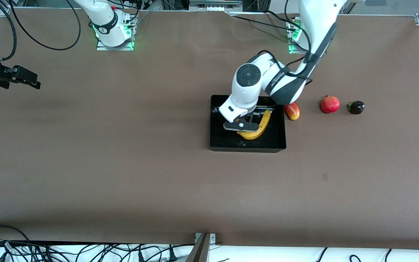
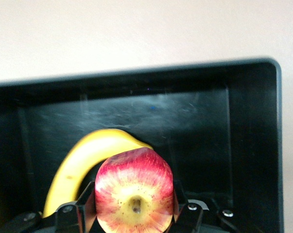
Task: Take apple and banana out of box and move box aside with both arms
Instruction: 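Lift the red apple out of the tray and lower it beside the tray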
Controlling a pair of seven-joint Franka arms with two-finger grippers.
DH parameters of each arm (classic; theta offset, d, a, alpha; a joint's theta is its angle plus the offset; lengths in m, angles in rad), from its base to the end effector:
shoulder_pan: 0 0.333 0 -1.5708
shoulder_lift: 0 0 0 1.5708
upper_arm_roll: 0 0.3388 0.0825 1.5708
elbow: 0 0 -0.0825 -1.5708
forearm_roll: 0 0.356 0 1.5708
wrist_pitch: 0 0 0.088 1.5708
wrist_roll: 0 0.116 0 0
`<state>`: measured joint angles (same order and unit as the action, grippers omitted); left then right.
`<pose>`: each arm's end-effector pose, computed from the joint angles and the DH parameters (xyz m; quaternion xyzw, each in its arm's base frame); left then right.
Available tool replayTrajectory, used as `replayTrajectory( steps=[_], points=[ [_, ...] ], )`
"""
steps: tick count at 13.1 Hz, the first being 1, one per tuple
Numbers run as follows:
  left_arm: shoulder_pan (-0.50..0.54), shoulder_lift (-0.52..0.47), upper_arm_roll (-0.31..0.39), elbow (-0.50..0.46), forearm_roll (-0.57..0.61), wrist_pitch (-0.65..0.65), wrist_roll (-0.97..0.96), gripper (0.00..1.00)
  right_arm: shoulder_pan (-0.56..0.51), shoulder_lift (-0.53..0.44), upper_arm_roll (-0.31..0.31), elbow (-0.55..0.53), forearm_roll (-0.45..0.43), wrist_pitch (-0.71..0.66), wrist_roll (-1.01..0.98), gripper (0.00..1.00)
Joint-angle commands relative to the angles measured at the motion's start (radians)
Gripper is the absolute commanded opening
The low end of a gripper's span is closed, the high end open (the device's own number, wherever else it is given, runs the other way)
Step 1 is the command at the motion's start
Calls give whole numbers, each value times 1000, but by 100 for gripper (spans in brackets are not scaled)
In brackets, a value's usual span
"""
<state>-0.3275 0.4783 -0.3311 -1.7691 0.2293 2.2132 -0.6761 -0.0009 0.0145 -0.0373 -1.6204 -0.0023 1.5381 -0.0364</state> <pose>0.5274 -0.3683 0.3322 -0.9989 0.0432 -0.0094 0.0134 0.5239 -0.0201 0.6061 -0.9988 0.0009 0.0484 0.0004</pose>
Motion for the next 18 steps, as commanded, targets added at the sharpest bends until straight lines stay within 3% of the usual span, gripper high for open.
replayTrajectory(
  steps=[1, 6, 9, 11, 13, 18],
  points=[
    [128, -79, -26, -48, -42, -47, 210, 0, -13, -4, 7, 7, 19, -15, -4, 100],
    [345, -83, -25, -84, -44, -43, 597, 0, -13, -1, 7, 4, 19, -13, 1, 100],
    [436, -50, -20, -95, -36, -17, 733, 0, -11, 2, 7, 5, 19, -13, 1, 100],
    [507, -32, -16, -142, -31, 86, 843, 0, -11, 1, 8, 4, 19, -15, 3, 100],
    [545, 8, -16, -165, -31, 158, 900, 0, -11, 2, 8, 4, 21, -13, 3, 100],
    [559, 62, -6, -165, -30, 194, 928, 0, -11, 2, 8, 4, 21, -15, 3, 100]
  ],
)
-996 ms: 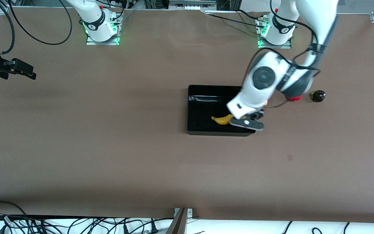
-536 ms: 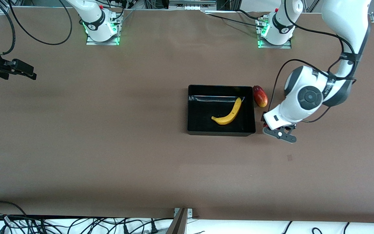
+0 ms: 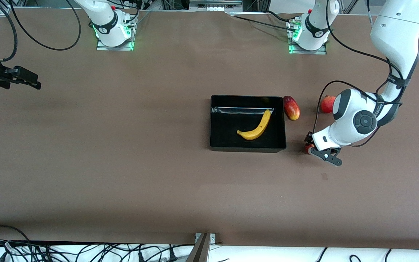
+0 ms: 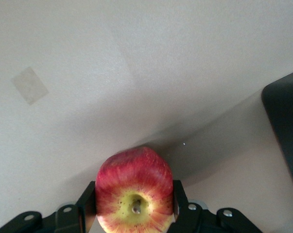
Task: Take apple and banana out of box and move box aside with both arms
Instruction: 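Lift the red apple out of the tray and lower it beside the tray, then open the left gripper to release the apple and raise it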
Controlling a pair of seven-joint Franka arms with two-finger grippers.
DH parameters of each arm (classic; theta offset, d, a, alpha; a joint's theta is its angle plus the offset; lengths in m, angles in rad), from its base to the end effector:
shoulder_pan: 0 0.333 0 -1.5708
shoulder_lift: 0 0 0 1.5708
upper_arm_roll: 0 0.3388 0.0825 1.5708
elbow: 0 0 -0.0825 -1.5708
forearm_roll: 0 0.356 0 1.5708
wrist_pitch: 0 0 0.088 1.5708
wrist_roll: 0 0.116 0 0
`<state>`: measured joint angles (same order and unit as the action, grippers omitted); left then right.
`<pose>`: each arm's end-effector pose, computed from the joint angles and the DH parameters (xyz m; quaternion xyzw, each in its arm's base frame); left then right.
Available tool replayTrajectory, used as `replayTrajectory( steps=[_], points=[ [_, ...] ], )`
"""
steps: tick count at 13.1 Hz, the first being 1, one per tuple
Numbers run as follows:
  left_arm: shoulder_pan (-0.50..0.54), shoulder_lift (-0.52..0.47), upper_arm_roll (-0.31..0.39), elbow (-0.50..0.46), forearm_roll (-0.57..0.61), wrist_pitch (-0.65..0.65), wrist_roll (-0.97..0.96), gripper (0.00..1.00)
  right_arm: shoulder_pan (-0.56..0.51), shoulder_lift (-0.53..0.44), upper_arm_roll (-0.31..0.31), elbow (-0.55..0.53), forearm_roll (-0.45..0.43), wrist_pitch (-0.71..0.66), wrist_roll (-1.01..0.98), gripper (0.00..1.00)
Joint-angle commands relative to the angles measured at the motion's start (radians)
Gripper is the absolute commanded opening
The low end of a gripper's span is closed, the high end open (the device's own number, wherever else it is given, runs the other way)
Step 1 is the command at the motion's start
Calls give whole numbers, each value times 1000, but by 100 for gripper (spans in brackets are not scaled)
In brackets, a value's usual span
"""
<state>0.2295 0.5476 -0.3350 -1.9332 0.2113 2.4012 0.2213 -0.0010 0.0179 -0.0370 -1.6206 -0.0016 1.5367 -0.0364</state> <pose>0.6098 -0.0492 0.2426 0.9751 -0.2204 -0.0187 0.0182 0.5247 -0.0200 0.6042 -0.9987 0.0008 0.0509 0.0008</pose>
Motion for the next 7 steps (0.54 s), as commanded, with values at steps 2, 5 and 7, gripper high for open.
replayTrajectory(
  steps=[2, 5, 7],
  points=[
    [1, -8, -3, -1, -12, 4, 29, 49, -11, -1, 8, 5, 20, -13, 3, 100],
    [2, -38, -4, -1, -26, -16, 17, 100, -11, -1, 8, 4, 20, -13, 3, 100],
    [-27, -115, -9, 10, -67, -100, 15, 100, -11, -1, 8, 4, 20, -13, 1, 100]
  ],
)
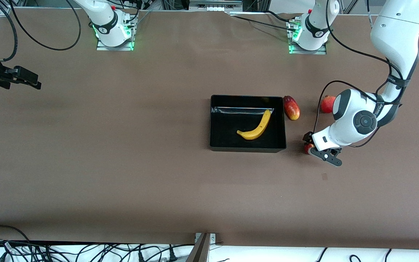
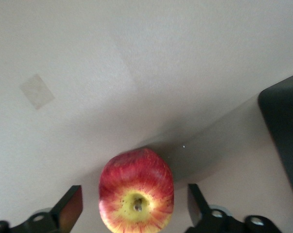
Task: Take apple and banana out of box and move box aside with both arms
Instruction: 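Open the left gripper to release the apple and raise it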
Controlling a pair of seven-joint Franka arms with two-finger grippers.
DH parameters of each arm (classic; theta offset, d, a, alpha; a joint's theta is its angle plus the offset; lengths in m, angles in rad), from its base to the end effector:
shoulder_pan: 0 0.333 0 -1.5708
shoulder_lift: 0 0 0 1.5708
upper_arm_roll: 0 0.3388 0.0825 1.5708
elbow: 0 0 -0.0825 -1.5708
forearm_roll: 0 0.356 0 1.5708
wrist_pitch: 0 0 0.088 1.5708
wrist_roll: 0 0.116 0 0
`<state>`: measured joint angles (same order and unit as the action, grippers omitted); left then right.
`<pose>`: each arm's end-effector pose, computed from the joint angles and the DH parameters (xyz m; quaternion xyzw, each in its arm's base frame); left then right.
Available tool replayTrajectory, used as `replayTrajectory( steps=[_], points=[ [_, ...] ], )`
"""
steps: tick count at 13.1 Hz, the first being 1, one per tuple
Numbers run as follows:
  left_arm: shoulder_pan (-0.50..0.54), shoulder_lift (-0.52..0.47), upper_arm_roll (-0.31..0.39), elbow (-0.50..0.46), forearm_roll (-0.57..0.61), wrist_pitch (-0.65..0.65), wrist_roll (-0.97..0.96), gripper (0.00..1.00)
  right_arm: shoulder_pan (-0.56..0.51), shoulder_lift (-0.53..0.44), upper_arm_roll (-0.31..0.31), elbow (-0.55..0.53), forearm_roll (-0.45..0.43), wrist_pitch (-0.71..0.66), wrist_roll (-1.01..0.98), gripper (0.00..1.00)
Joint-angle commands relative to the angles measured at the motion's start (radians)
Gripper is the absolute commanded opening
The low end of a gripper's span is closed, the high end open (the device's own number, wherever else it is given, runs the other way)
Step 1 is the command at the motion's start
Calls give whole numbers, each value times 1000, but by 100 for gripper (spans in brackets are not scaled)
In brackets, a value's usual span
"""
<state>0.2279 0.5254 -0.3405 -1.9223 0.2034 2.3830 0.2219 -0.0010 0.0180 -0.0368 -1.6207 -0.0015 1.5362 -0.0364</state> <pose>0.6129 -0.0521 0.2586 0.9752 -0.2204 -0.0120 0.0164 0.5247 -0.0198 0.6040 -0.9987 0.0007 0.0512 0.0008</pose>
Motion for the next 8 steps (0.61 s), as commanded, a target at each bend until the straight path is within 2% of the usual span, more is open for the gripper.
replayTrajectory(
  steps=[1, 3, 5, 7, 8],
  points=[
    [-63, -129, -3, 3, -120, -118, 11, 100, -11, -1, 8, 4, 20, -13, 1, 100],
    [-142, -200, -2, 0, -236, -201, -60, 100, -11, -1, 8, 5, 20, -13, 3, 100],
    [-250, -254, -2, -12, -254, -251, -160, 100, -11, -1, 8, 4, 20, -13, 1, 100],
    [-326, -257, 0, -55, -252, -211, -150, 100, -11, -1, 8, 4, 20, -13, 1, 100],
    [-347, -246, 0, -102, -248, -124, -132, 100, -11, -1, 8, 4, 20, -13, 1, 100]
  ],
)
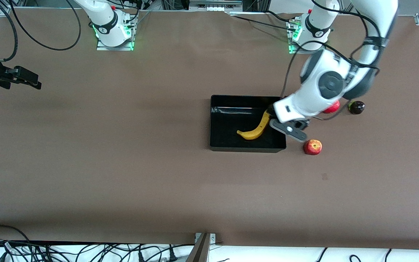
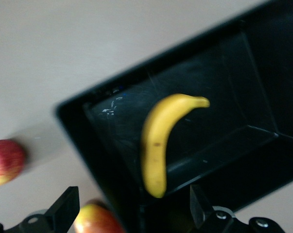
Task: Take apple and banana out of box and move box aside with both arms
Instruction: 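Open the left gripper to release the apple and raise it, then reach the left gripper into the tray and grasp the yellow banana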
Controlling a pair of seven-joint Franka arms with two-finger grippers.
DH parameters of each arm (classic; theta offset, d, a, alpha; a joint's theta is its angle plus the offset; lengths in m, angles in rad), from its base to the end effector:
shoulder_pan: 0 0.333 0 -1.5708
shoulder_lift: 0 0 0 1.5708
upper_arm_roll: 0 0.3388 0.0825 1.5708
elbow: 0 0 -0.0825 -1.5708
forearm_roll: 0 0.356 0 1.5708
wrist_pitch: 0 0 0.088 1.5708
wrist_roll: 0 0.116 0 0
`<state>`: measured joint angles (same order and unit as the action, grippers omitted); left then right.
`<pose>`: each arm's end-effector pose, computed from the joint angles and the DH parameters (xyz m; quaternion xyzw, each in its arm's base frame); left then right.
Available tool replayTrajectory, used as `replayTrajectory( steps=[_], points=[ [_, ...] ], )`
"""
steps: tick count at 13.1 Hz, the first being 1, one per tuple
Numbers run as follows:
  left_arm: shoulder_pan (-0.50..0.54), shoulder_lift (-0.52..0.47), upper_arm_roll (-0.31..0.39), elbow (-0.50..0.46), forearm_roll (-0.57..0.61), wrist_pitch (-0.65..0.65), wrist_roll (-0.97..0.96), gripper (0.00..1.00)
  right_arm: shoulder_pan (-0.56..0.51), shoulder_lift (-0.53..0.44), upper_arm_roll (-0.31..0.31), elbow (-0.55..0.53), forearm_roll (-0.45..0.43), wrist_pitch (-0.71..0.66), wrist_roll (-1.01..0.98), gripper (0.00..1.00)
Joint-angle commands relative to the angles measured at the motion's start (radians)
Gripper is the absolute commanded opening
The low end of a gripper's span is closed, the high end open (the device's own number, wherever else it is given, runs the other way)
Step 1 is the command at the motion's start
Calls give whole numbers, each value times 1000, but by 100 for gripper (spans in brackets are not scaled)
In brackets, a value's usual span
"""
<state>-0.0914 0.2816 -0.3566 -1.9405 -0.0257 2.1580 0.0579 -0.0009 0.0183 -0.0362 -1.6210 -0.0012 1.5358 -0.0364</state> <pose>0.5329 -0.2446 0.3738 0.9693 -0.2375 -0.0346 0.0535 0.5247 -0.0194 0.6037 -0.9987 0.0004 0.0517 0.0010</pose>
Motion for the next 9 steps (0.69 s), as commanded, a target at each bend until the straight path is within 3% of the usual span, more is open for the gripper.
replayTrajectory(
  steps=[1, 3, 5, 9],
  points=[
    [-34, 14, 16, -139, -5, 205, 54, 100, -11, -1, 7, 4, 20, -13, 1, 100],
    [-44, 74, 18, -185, 33, 325, 106, 100, -11, -1, 7, 6, 20, -13, 1, 100],
    [-65, 108, 18, -186, 96, 350, 108, 100, -11, -1, 7, 6, 20, -13, 1, 100],
    [-82, 200, 19, -184, 109, 434, 94, 100, -11, -1, 7, 4, 20, -11, 1, 100]
  ],
)
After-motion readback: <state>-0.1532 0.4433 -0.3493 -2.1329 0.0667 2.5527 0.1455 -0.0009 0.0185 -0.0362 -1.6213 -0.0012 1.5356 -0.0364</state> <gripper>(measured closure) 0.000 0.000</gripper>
